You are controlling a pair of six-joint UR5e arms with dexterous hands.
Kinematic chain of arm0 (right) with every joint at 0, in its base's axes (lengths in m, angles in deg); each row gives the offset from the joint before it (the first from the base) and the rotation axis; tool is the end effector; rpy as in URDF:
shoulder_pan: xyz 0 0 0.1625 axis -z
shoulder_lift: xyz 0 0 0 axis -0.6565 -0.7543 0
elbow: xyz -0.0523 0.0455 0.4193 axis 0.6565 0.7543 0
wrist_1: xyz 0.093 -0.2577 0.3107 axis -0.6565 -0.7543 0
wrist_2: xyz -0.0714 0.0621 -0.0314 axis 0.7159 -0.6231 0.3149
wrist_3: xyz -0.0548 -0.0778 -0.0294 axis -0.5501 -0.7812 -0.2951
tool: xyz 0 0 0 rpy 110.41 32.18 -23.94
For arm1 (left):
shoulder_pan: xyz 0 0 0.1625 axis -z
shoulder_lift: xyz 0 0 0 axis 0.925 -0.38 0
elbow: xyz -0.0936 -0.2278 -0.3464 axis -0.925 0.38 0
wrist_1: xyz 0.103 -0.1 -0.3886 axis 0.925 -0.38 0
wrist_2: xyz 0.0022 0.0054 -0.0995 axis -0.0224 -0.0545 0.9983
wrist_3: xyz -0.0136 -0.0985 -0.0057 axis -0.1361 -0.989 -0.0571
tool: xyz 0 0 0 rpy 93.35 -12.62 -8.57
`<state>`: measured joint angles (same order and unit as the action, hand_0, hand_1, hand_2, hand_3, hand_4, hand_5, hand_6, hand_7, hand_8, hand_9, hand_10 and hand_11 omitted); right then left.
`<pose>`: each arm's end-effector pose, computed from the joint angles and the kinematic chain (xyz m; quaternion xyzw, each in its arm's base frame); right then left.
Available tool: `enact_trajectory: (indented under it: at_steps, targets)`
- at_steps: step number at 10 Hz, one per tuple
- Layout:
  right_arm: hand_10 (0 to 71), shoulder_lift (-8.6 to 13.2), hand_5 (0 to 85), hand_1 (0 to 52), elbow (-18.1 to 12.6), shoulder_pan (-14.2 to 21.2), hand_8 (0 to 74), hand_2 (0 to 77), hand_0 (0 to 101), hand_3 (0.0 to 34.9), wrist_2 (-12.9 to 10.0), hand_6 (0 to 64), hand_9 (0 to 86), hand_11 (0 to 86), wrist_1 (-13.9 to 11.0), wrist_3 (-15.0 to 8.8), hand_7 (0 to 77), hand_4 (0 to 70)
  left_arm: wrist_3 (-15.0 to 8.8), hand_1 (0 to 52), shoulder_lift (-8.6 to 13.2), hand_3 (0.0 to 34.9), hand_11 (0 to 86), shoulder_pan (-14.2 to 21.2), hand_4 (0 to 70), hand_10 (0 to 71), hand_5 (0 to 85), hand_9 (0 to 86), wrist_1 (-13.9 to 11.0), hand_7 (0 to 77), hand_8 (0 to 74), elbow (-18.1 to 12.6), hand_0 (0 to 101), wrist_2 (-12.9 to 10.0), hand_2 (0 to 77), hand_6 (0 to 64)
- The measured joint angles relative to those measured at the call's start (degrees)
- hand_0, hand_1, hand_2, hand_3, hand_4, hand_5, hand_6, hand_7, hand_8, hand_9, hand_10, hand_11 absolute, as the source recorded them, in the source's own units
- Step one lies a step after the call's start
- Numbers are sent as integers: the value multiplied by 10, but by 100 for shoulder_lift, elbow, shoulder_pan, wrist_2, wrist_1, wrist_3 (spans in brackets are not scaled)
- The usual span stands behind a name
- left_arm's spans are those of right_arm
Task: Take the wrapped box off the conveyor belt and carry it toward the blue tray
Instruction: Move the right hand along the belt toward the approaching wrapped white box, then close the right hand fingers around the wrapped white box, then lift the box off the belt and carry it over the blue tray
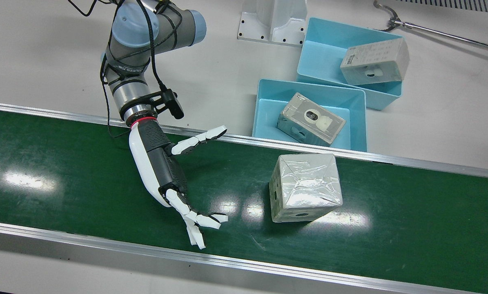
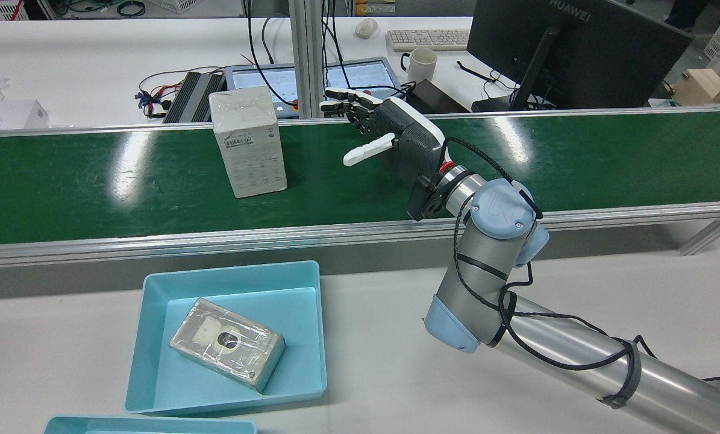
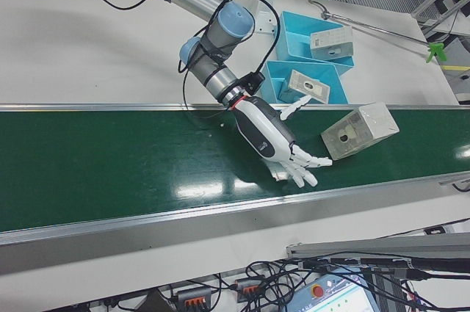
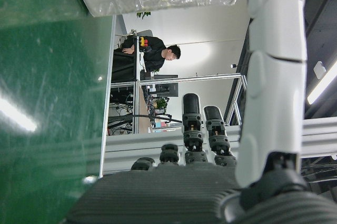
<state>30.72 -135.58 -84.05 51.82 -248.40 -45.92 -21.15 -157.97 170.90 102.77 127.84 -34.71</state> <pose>-0.4033 -0.6054 0.2904 -0.1849 -0.8207 0.5285 0.1136 -0.2222 -0.5134 0.5190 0.1010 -0.6979 0.7089 0.0153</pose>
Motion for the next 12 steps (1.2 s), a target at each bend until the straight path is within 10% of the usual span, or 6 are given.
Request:
enact_trajectory:
  at_steps: [8,12]
  targets:
    - [5,349,131,120,281,284,22,55,480,0,-161,82,27,11,-4,-161,196,104,0,0,0,0,5,0,0,5,5,5,0,5,5,0,0,0,11,5]
    - [5,439,136,125,283,367,55,55,478,92,-302,65,27,11,-6,-249,202,82,0,0,0,0,5,0,0,5,11,5,0,5,5,0,0,0,11,5]
